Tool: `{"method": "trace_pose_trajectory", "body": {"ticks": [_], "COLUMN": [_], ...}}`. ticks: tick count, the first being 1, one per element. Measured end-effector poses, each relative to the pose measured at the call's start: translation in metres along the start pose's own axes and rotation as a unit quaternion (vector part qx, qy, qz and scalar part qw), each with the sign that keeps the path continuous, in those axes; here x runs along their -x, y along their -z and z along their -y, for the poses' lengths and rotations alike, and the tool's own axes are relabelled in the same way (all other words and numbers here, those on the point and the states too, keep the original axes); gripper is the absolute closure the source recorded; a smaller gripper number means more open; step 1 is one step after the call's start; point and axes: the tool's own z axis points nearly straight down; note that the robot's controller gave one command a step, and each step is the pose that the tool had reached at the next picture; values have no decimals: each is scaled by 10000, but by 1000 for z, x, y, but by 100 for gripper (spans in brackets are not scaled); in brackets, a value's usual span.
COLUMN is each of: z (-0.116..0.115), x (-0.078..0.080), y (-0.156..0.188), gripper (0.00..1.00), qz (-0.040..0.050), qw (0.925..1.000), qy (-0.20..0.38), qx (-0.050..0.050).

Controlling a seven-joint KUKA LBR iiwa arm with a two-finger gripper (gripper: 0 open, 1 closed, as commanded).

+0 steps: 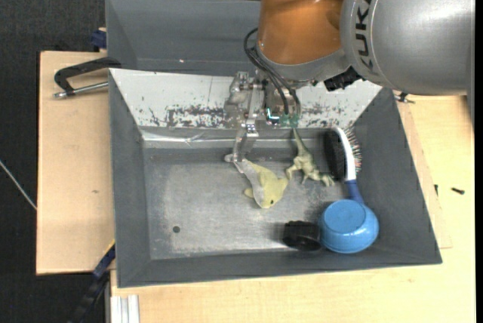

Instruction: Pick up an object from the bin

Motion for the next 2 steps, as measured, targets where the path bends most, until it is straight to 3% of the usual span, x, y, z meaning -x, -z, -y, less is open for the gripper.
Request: {"method": "trace_pose_trajectory", "body": {"ticks": [1, 2], "z": [74, 122], "x": [-1, 3], "y": [-161, -154], "gripper": [0, 0], "qz": [66, 61], "qw": [9954, 9943], "qy": [951, 1064], "qx": [8, -8]}}
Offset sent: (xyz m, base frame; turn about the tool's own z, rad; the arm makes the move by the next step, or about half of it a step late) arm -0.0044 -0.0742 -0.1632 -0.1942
